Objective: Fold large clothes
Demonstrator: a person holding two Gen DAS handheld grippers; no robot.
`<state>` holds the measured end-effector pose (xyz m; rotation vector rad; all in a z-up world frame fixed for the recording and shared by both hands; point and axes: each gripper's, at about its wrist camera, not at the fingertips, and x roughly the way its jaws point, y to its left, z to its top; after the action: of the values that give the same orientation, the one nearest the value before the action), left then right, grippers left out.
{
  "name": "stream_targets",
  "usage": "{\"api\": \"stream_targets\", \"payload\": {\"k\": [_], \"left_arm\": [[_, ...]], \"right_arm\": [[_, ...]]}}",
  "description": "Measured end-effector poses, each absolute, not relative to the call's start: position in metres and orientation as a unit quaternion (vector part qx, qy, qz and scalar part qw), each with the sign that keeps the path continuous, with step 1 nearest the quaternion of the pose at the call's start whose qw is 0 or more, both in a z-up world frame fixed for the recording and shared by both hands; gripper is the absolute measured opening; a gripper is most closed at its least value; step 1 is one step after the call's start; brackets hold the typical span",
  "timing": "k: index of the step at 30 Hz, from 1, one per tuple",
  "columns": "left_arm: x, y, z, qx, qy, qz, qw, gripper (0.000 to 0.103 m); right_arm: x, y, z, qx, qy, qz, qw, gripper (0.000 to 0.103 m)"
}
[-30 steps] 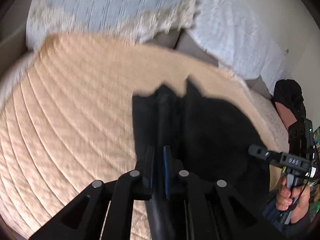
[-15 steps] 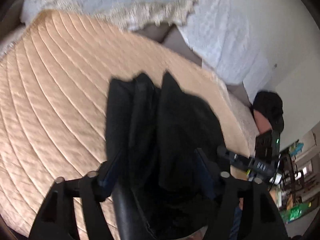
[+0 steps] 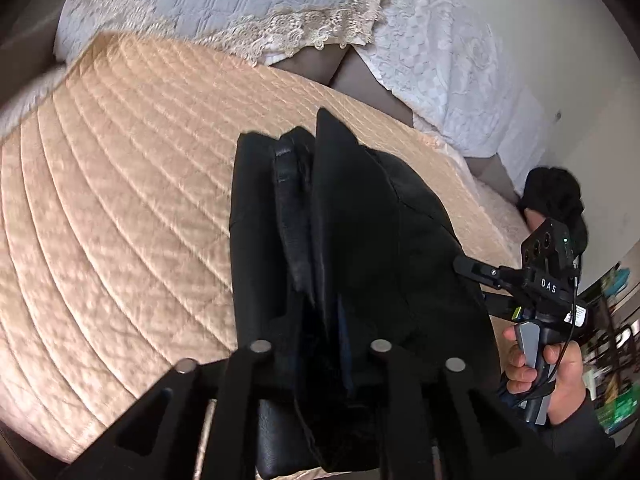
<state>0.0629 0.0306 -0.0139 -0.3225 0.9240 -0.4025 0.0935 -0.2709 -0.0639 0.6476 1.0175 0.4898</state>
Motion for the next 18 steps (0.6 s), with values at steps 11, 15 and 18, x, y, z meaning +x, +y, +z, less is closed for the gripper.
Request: {"api": "stream_targets", "payload": {"k": [11,15,18], "left_arm": [[0.109,0.043,-0.046,-0.207,0.484,-0.182,0.830,0.075],[0.104,0.045,-0.047,-0.219,0.473,-0.195,0.831,0.063],[0.102,0.040,-0.045,-0.211,0.474,-0.196,0.832,0.051]], "right_arm": [[0.101,-0.258,-0.066,0.287,0.485,0.247,0.788,0.076],[0.101,-0.255,-0.066,0.278,0.489,0.248,0.789,0.076],[0.101,-0.253,-0.064,0.274,0.493,0.243,0.789,0.068]]}}
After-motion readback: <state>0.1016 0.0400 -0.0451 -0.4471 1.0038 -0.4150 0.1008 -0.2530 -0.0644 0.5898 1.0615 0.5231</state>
